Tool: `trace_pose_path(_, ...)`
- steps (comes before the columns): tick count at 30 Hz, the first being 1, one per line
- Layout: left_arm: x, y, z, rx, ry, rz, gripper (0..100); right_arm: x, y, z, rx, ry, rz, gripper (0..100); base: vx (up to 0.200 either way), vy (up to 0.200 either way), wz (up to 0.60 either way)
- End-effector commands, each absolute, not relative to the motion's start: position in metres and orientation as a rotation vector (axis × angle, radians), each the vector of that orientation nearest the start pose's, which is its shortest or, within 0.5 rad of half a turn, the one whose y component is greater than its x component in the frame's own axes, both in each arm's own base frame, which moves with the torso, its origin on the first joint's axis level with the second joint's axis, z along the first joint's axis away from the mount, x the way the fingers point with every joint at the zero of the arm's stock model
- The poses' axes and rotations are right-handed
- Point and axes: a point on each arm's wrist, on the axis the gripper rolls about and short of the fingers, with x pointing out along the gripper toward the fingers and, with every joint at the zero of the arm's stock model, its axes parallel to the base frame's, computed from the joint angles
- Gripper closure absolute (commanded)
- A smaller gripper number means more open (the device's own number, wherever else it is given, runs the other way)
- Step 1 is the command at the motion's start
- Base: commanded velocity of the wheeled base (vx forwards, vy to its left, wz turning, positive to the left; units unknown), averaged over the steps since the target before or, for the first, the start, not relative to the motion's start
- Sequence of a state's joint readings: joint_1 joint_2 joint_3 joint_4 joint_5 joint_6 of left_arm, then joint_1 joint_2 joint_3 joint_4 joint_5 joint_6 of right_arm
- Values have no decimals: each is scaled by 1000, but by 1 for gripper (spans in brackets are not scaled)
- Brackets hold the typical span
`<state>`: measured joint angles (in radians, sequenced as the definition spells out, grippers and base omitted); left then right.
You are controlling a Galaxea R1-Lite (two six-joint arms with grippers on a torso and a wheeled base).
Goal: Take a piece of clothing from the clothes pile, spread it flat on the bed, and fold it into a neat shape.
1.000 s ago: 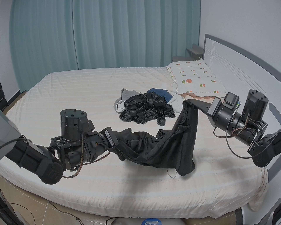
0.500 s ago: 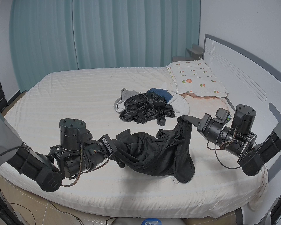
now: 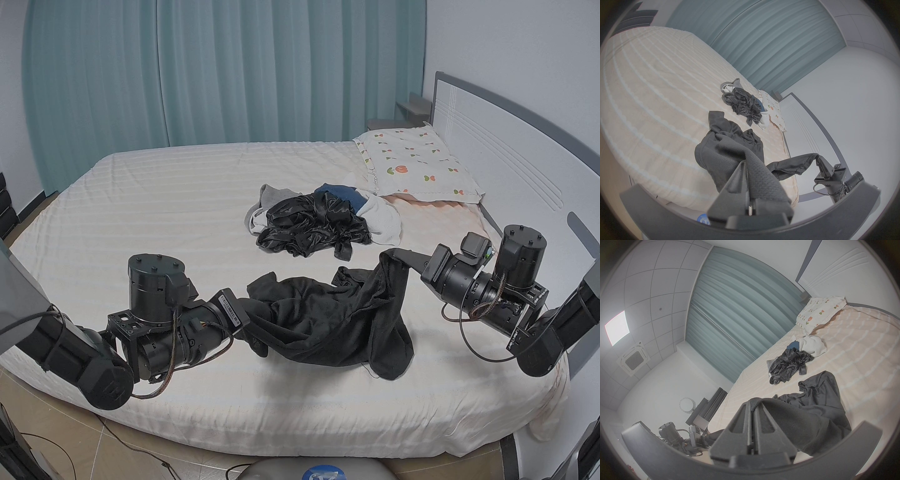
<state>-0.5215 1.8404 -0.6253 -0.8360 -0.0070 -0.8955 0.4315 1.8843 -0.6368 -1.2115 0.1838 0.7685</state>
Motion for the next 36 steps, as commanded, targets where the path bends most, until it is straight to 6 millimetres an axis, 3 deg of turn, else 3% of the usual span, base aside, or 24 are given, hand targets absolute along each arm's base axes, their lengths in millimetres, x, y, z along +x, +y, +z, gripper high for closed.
trace_pose_path(1,265,-153,115,-765,570,-318,100,290,138,141,739,269,572,100,0,0,0)
trace_pose_path(8,265,-152,116,-767,550,-289,100,289,139,139,737,276,571,100,0,0,0)
trace_pose_path(36,259,-145,137,-786,486,-299,100,285,145,146,731,219,516,100,0,200,0)
